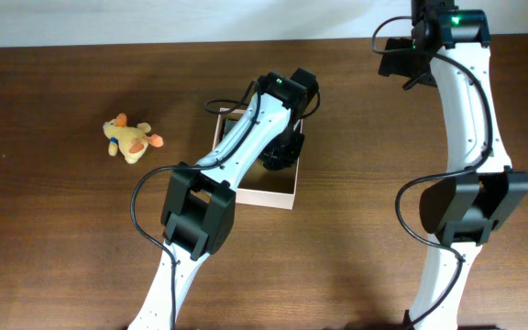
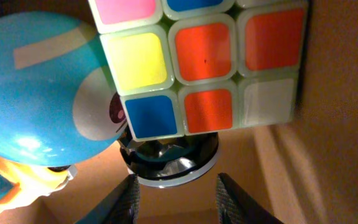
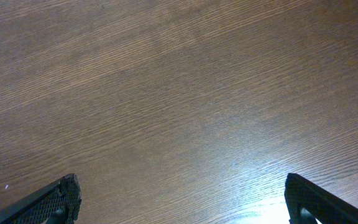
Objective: Pack container
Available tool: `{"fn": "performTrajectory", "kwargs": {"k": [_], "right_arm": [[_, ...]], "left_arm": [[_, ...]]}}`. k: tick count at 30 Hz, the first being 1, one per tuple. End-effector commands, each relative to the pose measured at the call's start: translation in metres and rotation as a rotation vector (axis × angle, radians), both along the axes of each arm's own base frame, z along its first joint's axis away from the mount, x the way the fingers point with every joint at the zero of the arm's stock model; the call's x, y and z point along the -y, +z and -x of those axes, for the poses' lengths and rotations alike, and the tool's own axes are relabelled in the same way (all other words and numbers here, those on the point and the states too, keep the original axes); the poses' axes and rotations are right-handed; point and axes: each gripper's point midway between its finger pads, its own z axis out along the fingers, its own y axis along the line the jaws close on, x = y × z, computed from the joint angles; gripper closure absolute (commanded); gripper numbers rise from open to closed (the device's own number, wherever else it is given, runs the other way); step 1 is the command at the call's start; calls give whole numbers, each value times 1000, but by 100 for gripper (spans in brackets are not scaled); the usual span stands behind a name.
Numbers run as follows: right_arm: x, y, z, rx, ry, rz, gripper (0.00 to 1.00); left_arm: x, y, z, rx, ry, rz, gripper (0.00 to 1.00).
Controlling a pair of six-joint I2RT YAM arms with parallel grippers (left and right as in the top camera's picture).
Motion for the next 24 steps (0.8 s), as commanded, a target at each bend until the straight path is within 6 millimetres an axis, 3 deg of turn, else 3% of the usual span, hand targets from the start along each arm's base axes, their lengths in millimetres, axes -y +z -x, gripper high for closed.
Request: {"fn": "performTrajectory", "kwargs": {"k": [1, 10, 16, 24], "right_arm": [[4, -2, 1, -6, -13, 13, 1], [4, -2, 1, -6, -13, 13, 1], [4, -2, 1, -6, -13, 13, 1], [4, -2, 1, -6, -13, 13, 1]], "left_arm": [[3, 2, -1, 17, 1, -3, 59], [1, -15, 1, -14, 1, -24, 59], [2, -19, 1, -17, 1, -26, 46], [4, -19, -2, -6, 1, -18, 38]]}}
